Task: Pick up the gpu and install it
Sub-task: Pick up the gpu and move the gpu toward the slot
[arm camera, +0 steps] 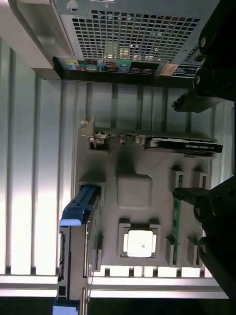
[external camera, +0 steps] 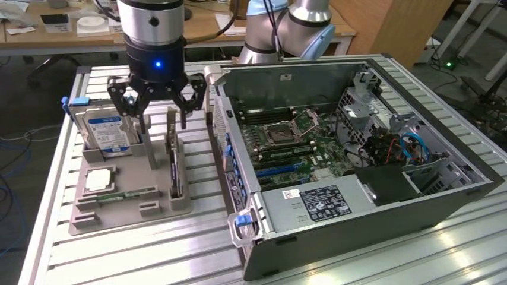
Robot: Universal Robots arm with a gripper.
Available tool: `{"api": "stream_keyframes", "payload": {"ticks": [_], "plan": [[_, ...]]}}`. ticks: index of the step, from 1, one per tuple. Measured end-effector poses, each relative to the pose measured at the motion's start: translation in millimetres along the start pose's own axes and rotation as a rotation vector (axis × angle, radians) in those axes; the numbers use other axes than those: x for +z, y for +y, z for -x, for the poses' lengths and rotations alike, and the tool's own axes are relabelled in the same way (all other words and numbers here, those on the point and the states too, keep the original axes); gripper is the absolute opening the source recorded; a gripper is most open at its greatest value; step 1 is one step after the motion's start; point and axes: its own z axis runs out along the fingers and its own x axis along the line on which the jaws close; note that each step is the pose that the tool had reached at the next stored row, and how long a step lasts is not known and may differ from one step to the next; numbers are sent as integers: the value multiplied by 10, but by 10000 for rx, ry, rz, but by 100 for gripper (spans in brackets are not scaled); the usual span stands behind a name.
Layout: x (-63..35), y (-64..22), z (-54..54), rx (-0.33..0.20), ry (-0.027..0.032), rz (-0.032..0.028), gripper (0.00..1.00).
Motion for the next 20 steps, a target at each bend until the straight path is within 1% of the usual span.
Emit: {"api": "stream_keyframes", "payload": {"ticks": [4,6,7,13,20], "plan": [[71,-11,6,-25,-4,1,72],[96,-12,8,-30,-43,-1,72],[113,-13,9,-32,-51,-1,72],[214,-49,14,-31,-54,-1,72],[340,-56,21,-31,-53,-1,72]]}}
